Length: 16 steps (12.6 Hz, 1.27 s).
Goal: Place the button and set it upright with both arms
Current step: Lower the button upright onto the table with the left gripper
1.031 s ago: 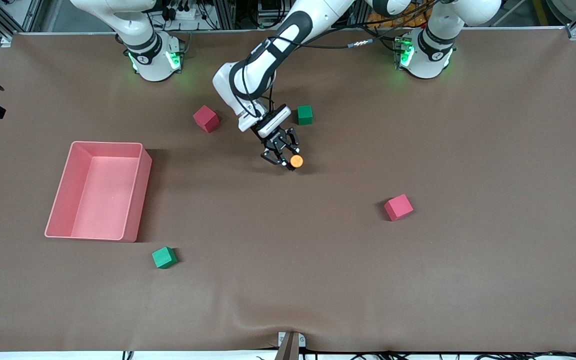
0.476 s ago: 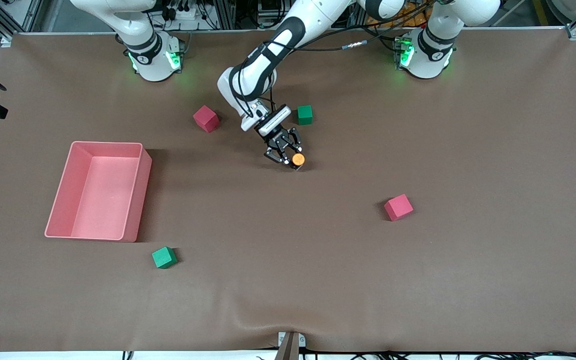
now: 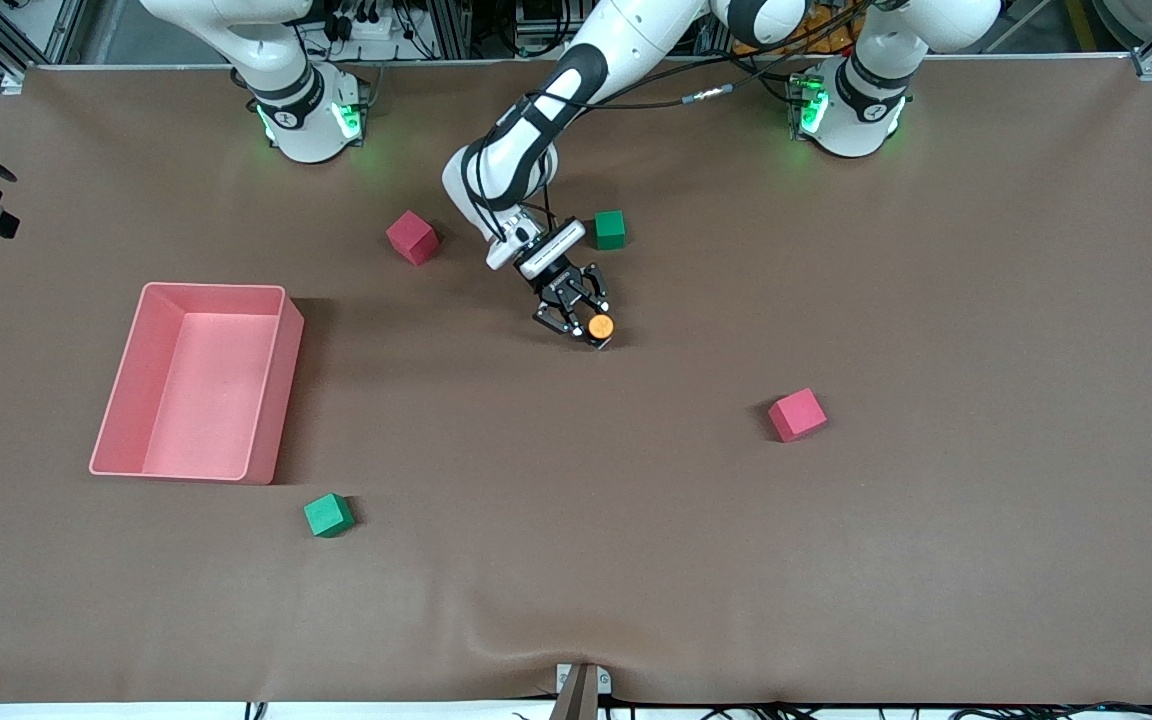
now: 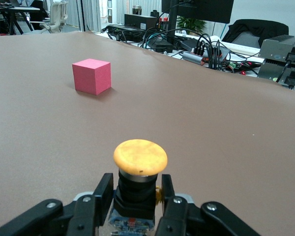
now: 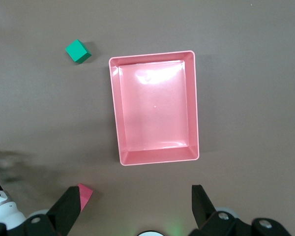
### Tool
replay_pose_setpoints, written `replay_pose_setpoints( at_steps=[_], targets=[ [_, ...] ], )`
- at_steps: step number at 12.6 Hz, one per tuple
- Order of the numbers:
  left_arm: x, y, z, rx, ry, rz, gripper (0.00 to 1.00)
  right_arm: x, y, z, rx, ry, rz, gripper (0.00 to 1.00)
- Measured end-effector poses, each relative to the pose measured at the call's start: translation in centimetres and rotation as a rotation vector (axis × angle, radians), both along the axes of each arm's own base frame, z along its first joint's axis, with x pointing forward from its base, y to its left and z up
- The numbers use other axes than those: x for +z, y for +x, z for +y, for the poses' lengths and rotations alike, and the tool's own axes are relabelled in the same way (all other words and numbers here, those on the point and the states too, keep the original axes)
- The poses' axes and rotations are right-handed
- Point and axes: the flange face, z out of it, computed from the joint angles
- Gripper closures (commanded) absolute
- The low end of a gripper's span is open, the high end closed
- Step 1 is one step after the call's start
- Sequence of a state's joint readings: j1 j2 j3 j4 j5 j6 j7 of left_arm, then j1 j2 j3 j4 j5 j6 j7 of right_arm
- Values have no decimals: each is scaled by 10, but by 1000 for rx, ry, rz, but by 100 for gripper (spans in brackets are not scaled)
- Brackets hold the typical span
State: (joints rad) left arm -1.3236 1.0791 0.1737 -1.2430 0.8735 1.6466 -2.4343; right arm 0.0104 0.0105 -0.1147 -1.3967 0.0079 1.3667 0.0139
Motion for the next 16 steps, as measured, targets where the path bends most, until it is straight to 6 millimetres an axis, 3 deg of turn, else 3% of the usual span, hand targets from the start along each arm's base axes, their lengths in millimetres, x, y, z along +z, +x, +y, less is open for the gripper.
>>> replay_pose_setpoints(
  at_steps=[10, 13, 16],
  targets=[
    [-10, -1, 2, -3, 10, 5, 99, 0, 0, 4, 7, 0, 0, 0],
    [-13, -1, 3, -3, 15, 6, 81, 0, 0, 4, 7, 0, 0, 0],
    [-13, -1, 3, -3, 14, 5, 78, 0, 0, 4, 7, 0, 0, 0]
  ],
)
